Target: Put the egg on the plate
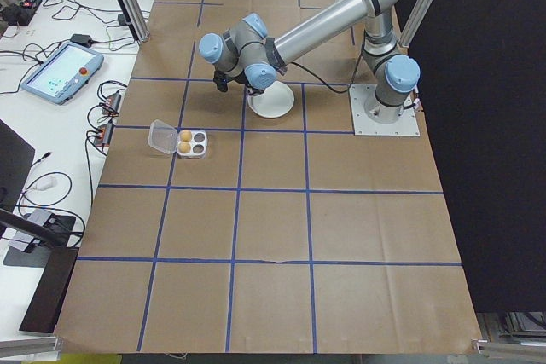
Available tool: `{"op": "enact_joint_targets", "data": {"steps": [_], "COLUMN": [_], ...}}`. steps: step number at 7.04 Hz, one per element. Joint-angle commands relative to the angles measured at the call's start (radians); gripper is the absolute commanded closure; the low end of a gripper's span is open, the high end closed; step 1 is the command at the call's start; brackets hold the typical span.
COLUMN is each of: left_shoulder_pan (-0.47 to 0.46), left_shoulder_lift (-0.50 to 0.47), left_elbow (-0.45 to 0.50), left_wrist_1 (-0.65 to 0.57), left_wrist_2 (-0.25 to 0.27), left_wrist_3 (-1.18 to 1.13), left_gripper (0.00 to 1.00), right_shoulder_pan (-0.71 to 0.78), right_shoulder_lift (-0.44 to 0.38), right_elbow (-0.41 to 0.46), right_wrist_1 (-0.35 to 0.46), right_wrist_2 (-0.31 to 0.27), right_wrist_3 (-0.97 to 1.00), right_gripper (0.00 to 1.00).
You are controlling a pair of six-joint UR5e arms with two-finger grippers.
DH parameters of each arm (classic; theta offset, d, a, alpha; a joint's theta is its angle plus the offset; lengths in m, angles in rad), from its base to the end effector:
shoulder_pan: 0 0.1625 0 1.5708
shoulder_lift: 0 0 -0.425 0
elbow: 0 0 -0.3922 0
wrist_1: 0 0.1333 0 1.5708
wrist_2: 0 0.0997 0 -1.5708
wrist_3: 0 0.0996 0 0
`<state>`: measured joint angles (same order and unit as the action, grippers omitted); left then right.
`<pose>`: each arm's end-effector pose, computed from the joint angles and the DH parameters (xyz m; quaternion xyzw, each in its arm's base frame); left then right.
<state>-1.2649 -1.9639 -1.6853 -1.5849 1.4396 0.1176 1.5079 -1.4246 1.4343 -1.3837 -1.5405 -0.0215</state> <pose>0.0239 -0.5616 0.2291 0.1075 -0.9582 -0.2383 0.1160 0.1026 -0.5399 0.4620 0.0221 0.9948 0.0975 0.0192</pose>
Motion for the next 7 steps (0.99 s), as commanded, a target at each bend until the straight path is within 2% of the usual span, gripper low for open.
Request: {"op": "enact_joint_targets", "data": {"steps": [1, 2, 4, 5, 7], "left_shoulder_pan": [0.002, 0.002, 0.015, 0.045, 0.073], "left_shoulder_lift": [-0.018, -0.018, -0.007, -0.013, -0.047], "left_elbow": [-0.014, -0.011, 0.018, 0.036, 0.143], "left_wrist_1": [0.022, 0.023, 0.025, 0.119, 0.148], "left_wrist_2": [0.002, 0.004, 0.012, 0.045, 0.099], "left_wrist_3": [-0.012, -0.013, 0.005, 0.060, 0.193], "left_gripper": [0.21, 0.11, 0.08, 0.08, 0.07], "right_shoulder_pan": [0.000, 0.000, 0.000, 0.000, 0.000], "right_shoulder_lift": [0.001, 0.000, 0.000, 0.001, 0.000], "right_elbow": [0.000, 0.000, 0.000, 0.000, 0.000], "right_wrist_1": [0.000, 0.000, 0.000, 0.000, 0.000], "right_wrist_2": [-0.001, 0.000, 0.000, -0.001, 0.000], "right_wrist_3": [0.000, 0.000, 0.000, 0.000, 0.000], "right_gripper": [0.00, 0.00, 0.00, 0.00, 0.00]}}
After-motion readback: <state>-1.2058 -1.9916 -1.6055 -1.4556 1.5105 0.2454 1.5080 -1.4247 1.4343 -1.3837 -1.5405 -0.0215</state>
